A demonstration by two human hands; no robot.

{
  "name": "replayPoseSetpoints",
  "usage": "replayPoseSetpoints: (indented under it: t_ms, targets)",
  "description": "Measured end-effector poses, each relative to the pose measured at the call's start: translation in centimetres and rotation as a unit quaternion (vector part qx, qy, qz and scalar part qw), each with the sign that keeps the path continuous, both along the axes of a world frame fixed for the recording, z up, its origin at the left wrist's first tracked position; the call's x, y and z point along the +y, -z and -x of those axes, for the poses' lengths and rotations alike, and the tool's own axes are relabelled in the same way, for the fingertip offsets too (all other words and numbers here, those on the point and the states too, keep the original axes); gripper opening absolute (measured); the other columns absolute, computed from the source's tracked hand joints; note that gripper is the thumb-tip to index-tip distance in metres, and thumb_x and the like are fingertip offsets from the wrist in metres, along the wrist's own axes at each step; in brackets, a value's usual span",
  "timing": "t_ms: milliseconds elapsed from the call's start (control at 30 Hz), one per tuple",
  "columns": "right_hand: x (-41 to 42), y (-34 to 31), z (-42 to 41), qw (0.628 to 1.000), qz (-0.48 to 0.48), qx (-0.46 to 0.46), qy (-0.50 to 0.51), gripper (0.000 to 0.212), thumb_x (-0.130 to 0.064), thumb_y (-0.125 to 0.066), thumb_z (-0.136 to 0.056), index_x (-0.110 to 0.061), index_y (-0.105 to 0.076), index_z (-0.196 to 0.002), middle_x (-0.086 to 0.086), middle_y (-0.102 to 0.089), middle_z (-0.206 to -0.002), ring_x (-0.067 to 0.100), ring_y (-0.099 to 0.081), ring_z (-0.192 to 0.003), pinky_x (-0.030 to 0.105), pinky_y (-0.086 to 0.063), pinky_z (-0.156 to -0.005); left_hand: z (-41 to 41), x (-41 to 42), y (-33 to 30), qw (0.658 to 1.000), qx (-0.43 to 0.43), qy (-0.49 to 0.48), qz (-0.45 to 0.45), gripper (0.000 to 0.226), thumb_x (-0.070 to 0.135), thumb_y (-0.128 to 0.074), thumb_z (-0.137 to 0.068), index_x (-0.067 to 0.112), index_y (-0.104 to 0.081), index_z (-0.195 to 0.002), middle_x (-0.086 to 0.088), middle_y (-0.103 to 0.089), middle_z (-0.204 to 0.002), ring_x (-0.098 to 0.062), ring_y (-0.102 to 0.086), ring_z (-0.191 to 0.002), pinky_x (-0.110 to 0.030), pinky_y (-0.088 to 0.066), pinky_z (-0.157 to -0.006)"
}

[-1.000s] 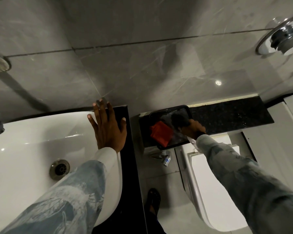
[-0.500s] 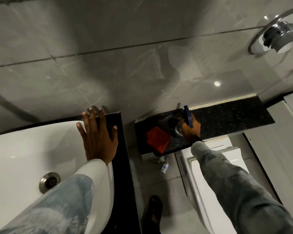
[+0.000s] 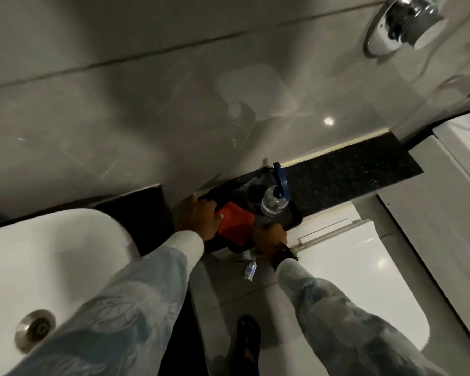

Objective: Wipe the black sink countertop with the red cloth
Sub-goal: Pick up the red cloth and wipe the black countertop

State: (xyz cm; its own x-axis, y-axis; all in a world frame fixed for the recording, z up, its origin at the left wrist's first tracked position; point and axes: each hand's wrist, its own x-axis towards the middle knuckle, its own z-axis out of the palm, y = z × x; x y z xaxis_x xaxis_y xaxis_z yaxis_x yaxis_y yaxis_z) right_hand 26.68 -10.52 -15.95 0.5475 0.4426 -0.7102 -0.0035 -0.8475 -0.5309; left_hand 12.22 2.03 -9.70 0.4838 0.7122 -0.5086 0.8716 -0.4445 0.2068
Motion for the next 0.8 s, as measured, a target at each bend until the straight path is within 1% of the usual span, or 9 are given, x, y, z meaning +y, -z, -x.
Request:
replayPoseSetpoints:
  t_ms: [67,167,267,333,400,500,600,733,800]
  targets:
    - [0.8,1.5,0.0,0.998,-0.004,0.054,0.036,0.039,-0.035,-0.077,-0.09,-0.003,-0.073,-0.111,0.022,-0.078,-0.11,0.042,-0.078,-0.095,0.053,-0.065,-0.085,-1.1,0.0,2.6,0.998,-0.012,-0.048,0.024,0.048,0.041,-0.054,-0.101,0.013,-0.058,-0.14,-0.016,-0.059,-0.145,-0.039,-0.045,-0.141,-0.05,-0.037,-0.118]
    - [1.6,2.9,0.2,0.993,-0.017,0.084,0.087,0.043,-0.027,-0.079,-0.087,-0.001,-0.071,-0.12,0.025,-0.076,-0.116,0.043,-0.076,-0.103,0.055,-0.064,-0.088,-2.2,0.0,4.7,0.996,-0.035,-0.083,-0.008,0.042,0.037,-0.058,-0.098,0.011,-0.062,-0.131,-0.017,-0.066,-0.134,-0.04,-0.055,-0.131,-0.053,-0.043,-0.113]
    - [1.9,3.9,1.1,0.983,-0.031,0.11,0.147,0.045,-0.026,-0.078,-0.085,0.0,-0.069,-0.12,0.027,-0.074,-0.116,0.037,-0.076,-0.093,0.043,-0.066,-0.07,-3.3,0.1,5.3,0.997,-0.022,-0.078,0.0,0.041,0.035,-0.066,-0.093,0.011,-0.064,-0.127,-0.016,-0.067,-0.132,-0.039,-0.053,-0.132,-0.053,-0.04,-0.114]
    - [2.2,4.2,1.7,0.977,-0.049,0.122,0.17,0.039,-0.024,-0.074,-0.088,0.001,-0.07,-0.117,0.027,-0.074,-0.11,0.03,-0.067,-0.075,0.03,-0.053,-0.049,-3.7,0.1,5.4,0.995,-0.004,-0.095,0.013,0.04,0.032,-0.065,-0.093,0.01,-0.063,-0.126,-0.017,-0.063,-0.137,-0.04,-0.049,-0.136,-0.052,-0.035,-0.118]
    - [2.1,3.2,1.7,0.97,-0.063,0.137,0.188,0.026,-0.023,-0.071,-0.093,0.0,-0.07,-0.104,0.019,-0.072,-0.089,0.023,-0.06,-0.059,0.023,-0.042,-0.04,-4.0,0.1,5.4,0.986,-0.01,-0.155,0.054,0.043,0.032,-0.062,-0.095,0.007,-0.059,-0.13,-0.02,-0.057,-0.144,-0.042,-0.045,-0.14,-0.052,-0.033,-0.121]
    - [0.9,0.9,0.9,0.969,-0.085,0.144,0.179,0.023,-0.024,-0.07,-0.095,-0.01,-0.062,-0.078,0.007,-0.056,-0.063,0.011,-0.05,-0.036,0.016,-0.035,-0.034,-3.3,-0.2,5.0,0.937,-0.084,-0.297,0.163,0.059,0.035,-0.066,-0.093,0.003,-0.053,-0.14,-0.023,-0.055,-0.147,-0.043,-0.053,-0.135,-0.052,-0.043,-0.114]
    - [-1.3,-3.2,0.9,0.969,-0.106,0.137,0.178,0.021,-0.024,-0.075,-0.086,-0.016,-0.063,-0.072,0.003,-0.054,-0.06,0.013,-0.045,-0.04,0.017,-0.034,-0.038,-1.7,-2.8,2.2,0.848,-0.219,-0.412,0.25,0.052,0.021,-0.076,-0.08,0.001,-0.062,-0.126,-0.021,-0.066,-0.131,-0.036,-0.064,-0.113,-0.044,-0.054,-0.092]
    - [-4.5,-9.8,2.5,0.97,-0.099,0.159,0.155,0.019,-0.022,-0.073,-0.076,-0.018,-0.056,-0.067,-0.002,-0.041,-0.046,0.012,-0.03,-0.035,0.014,-0.025,-0.042,0.6,-8.0,-2.9,0.785,-0.327,-0.452,0.27,0.019,0.013,-0.078,-0.077,0.012,-0.065,-0.09,-0.013,-0.068,-0.103,-0.021,-0.063,-0.078,-0.029,-0.05,-0.062]
    - [-6.9,-12.6,3.8,0.974,-0.096,0.172,0.114,0.013,-0.025,-0.067,-0.078,-0.019,-0.056,-0.073,-0.002,-0.041,-0.049,0.01,-0.026,-0.034,0.013,-0.02,-0.042,2.5,-10.9,-5.4,0.771,-0.366,-0.449,0.263,0.022,0.014,-0.08,-0.076,0.014,-0.062,-0.089,-0.008,-0.066,-0.094,-0.016,-0.06,-0.07,-0.026,-0.044,-0.058]
